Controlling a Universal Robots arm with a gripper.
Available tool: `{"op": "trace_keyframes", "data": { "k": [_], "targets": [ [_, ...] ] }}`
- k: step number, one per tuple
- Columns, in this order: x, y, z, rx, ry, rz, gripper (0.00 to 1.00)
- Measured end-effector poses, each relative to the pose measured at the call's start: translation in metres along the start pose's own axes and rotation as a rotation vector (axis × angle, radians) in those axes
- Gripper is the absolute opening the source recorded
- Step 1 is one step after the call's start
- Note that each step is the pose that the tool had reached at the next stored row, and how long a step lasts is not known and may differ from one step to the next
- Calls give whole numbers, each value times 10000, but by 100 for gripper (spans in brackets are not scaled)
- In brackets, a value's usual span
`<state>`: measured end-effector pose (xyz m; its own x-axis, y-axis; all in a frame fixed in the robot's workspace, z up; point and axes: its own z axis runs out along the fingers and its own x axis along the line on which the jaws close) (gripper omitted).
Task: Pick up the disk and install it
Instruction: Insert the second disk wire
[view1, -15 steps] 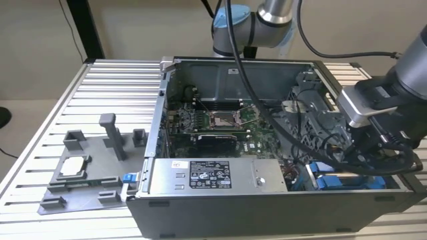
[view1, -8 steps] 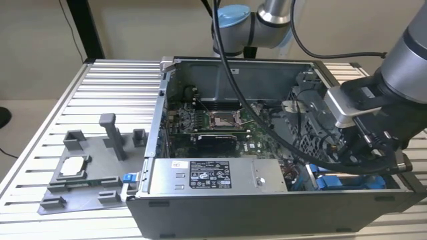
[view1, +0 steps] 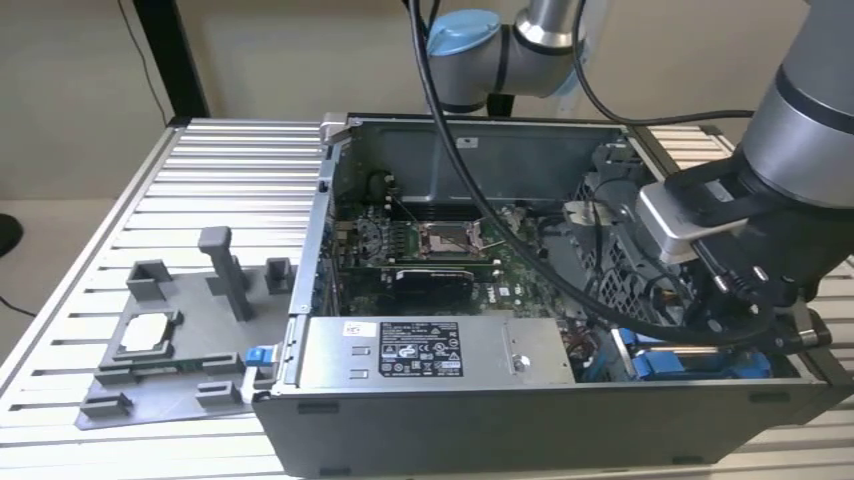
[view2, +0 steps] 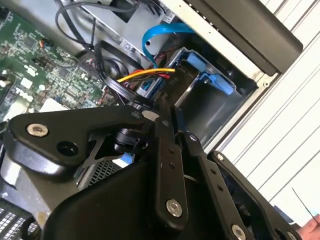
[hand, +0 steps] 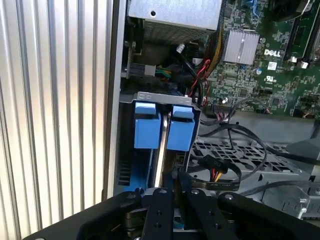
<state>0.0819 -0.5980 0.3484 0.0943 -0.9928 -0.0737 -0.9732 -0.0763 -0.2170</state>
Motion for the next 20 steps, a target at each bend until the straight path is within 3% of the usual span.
{"op": "trace_keyframes", "data": {
  "k": [1, 5, 6, 20],
  "targets": [
    [-5, 7, 1, 90, 37, -14, 0],
    [-41, 20, 3, 479, 68, -48, 0],
    [-49, 27, 3, 536, 72, -53, 0],
    [-75, 44, 28, 582, 86, -56, 0]
  ]
}}
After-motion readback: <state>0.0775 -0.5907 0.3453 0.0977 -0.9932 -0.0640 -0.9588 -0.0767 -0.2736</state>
